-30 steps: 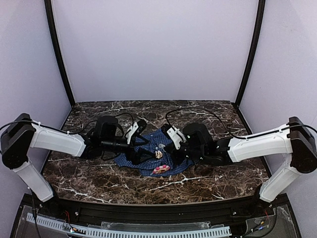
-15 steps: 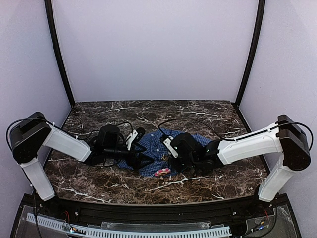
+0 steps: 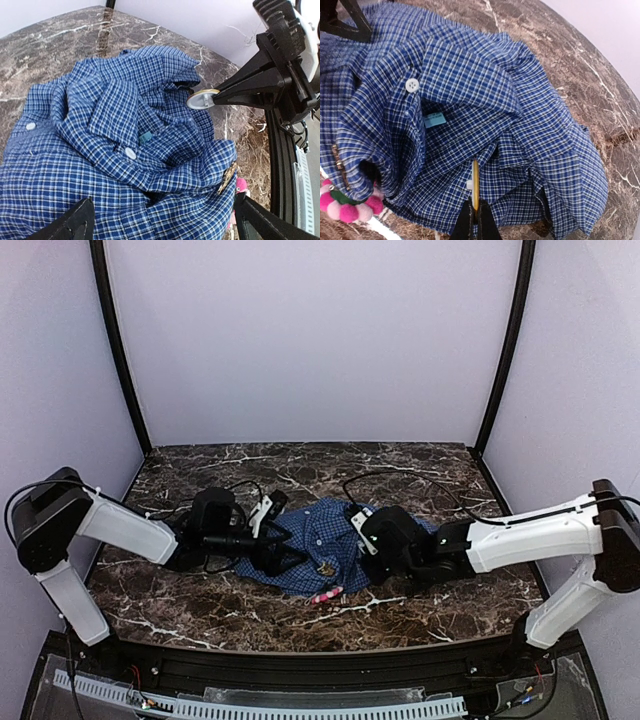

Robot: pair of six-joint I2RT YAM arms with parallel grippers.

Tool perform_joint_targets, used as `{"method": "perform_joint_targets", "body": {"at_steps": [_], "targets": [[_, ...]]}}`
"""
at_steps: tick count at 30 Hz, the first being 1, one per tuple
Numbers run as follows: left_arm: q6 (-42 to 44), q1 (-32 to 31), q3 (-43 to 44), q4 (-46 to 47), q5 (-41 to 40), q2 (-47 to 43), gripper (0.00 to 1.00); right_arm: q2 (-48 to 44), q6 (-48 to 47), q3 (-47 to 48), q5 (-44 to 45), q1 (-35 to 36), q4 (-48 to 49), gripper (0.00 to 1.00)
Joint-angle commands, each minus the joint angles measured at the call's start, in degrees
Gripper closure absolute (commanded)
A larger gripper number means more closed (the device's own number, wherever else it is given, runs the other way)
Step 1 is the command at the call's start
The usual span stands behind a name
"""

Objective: Remove the brooch from the garment

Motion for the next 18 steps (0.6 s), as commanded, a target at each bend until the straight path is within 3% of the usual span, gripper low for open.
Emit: {"method": "perform_joint_targets", "body": {"at_steps": [1, 8, 14, 18], "targets": [[2.72, 0.39, -0.15, -1.37, -1.93, -7.19, 0.01, -11.12, -0.21, -4.67, -4.11, 0.44, 7.11, 1.00], [4.87, 0.11, 1.74, -5.17, -1.06, -14.33, 0.03, -22.18, -6.12, -10.11, -23.02, -3.23, 21.22, 1.00], [9.07, -2.48, 4.46, -11.50, 3.60, -15.00, 0.07, -20.50, -7.60, -9.88, -39.11, -8.33, 26.14, 1.00], [8.89, -3.35, 4.85, -10.87, 9.52, -13.78, 0.14, -18.09, -8.10, -9.19, -50.44, -10.77, 28.83, 1.00]]}}
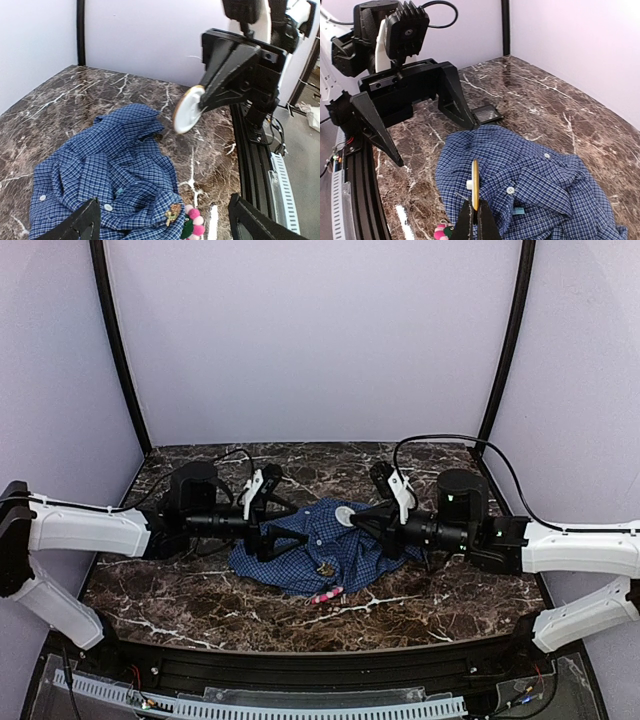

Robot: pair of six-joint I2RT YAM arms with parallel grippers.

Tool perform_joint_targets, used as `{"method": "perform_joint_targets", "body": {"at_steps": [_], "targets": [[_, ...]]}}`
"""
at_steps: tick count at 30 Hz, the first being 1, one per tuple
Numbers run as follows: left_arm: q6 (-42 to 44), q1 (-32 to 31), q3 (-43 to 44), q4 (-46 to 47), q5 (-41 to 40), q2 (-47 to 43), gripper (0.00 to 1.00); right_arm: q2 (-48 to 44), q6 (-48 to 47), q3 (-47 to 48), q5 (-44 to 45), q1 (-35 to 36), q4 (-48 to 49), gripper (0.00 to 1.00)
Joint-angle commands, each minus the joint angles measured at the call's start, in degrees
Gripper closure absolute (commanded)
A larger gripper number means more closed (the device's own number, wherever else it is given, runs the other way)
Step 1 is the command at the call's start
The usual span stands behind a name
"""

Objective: Remove the brooch from the garment

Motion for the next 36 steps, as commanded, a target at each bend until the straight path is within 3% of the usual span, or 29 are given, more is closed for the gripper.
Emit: {"method": "perform_joint_targets", "body": {"at_steps": [1, 8, 18, 25, 31, 36], "targets": [[1.55, -1.01, 1.36, -2.55, 7.96, 0.78, 0.15, 2.45, -1.46, 0.19, -17.14, -2.38, 5.96, 1.00], [1.31, -1.49, 3.26, -3.78, 12.05, 1.86, 0.35, 5.74, -2.05, 1.58, -28.20, -3.72, 6.62, 1.00], [1.45, -2.45, 4.86, -4.96, 13.20, 3.78, 0.70, 8.91, -2.39, 3.35, -30.88, -3.72, 5.89, 1.00], [1.66, -2.73, 4.70, -4.93, 13.99, 3.94, 0.74, 9.68, -2.39, 3.66, -31.50, -3.68, 5.94, 1.00], [1.86, -2.98, 5.04, -4.83, 14.71, 4.54, 0.89, 10.43, -2.24, 3.80, -32.00, -3.73, 6.09, 1.00], [1.79, -3.18, 5.42, -4.84, 15.08, 5.15, 0.89, 10.93, -2.25, 4.19, -32.25, -3.72, 5.99, 1.00]]}}
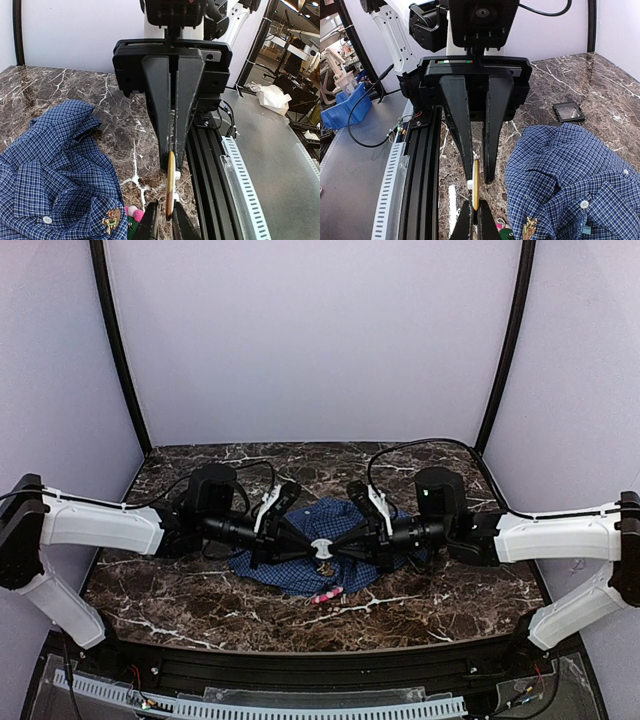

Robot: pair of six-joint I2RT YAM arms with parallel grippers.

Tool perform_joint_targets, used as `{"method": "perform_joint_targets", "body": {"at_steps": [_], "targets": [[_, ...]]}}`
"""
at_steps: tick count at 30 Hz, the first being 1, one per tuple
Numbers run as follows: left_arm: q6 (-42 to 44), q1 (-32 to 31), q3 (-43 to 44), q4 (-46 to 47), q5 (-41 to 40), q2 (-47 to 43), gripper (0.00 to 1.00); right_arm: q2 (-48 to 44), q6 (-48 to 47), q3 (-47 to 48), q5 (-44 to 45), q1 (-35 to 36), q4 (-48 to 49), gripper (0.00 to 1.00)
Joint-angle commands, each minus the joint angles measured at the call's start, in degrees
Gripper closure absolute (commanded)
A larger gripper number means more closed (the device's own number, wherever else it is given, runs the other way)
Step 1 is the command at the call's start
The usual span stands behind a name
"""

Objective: Remove the brooch from the garment

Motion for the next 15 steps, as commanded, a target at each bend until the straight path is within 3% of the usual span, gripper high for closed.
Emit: {"method": "perform_joint_targets", "body": {"at_steps": [1, 5, 12, 15], "targets": [[0.35, -0.37, 1.67, -0.70, 0.64, 0.99, 0.91, 0.91, -0.28, 1.72, -1.59, -0.36, 2.06, 1.00], [0.46, -0.46, 1.57, -0.40, 0.90, 0.98, 0.99, 0.99, -0.29, 1.64, -1.59, -0.36, 2.02, 1.00], [-0.26, -0.46, -0.23, 2.88, 0.83, 0.18, 0.99, 1.14, 0.14, 0.84, 0.27, -0.38, 2.95, 0.99], [-2.08, -0.39, -1.37, 4.75, 0.03, -0.51, 0.99, 0.68, 0.58, -0.11, 0.34, -0.36, 4.21, 0.83]]}}
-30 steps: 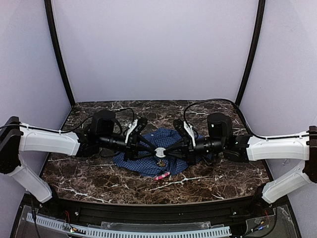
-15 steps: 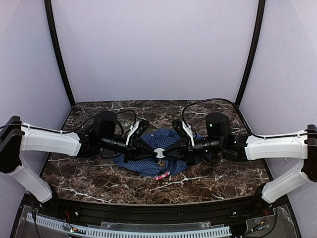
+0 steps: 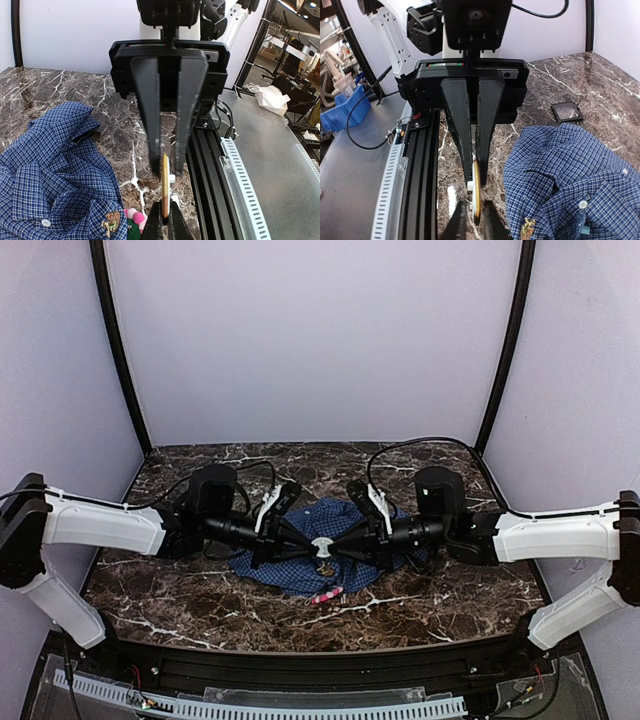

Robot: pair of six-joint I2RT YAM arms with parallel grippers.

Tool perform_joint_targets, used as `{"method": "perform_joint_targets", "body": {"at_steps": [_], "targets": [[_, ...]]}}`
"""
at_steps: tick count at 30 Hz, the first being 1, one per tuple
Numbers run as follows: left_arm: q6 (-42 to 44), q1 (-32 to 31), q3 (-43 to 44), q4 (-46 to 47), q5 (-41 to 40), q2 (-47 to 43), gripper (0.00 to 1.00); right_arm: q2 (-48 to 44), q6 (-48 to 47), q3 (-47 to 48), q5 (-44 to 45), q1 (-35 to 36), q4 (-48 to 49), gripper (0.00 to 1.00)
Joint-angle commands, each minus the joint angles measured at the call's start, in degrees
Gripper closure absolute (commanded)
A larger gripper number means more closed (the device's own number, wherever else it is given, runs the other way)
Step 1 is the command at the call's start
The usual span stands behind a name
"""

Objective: Remove the brooch from the garment

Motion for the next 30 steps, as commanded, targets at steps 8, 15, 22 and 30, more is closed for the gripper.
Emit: {"method": "perform_joint_targets", "body": {"at_steps": [8, 15, 22, 30], "targets": [[-6.07, 0.17, -3.62, 7.49, -1.86, -2.53, 0.99, -3.96, 1.89, -5.45, 1.08, -0.74, 8.83, 0.53], [-7.85, 0.33, -3.60, 9.01, 0.98, -2.62, 0.99, -2.04, 2.85, -5.92, -0.27, -0.59, 11.53, 0.39], [-7.88, 0.33, -3.24, 8.44, 2.47, -2.33, 0.99, 2.39, 2.71, -3.11, -1.61, 0.02, 12.60, 0.39], [-7.45, 0.37, -3.17, 7.77, 2.72, -2.44, 0.99, 3.92, 2.97, -1.75, -2.97, 0.51, 13.52, 0.48]]}}
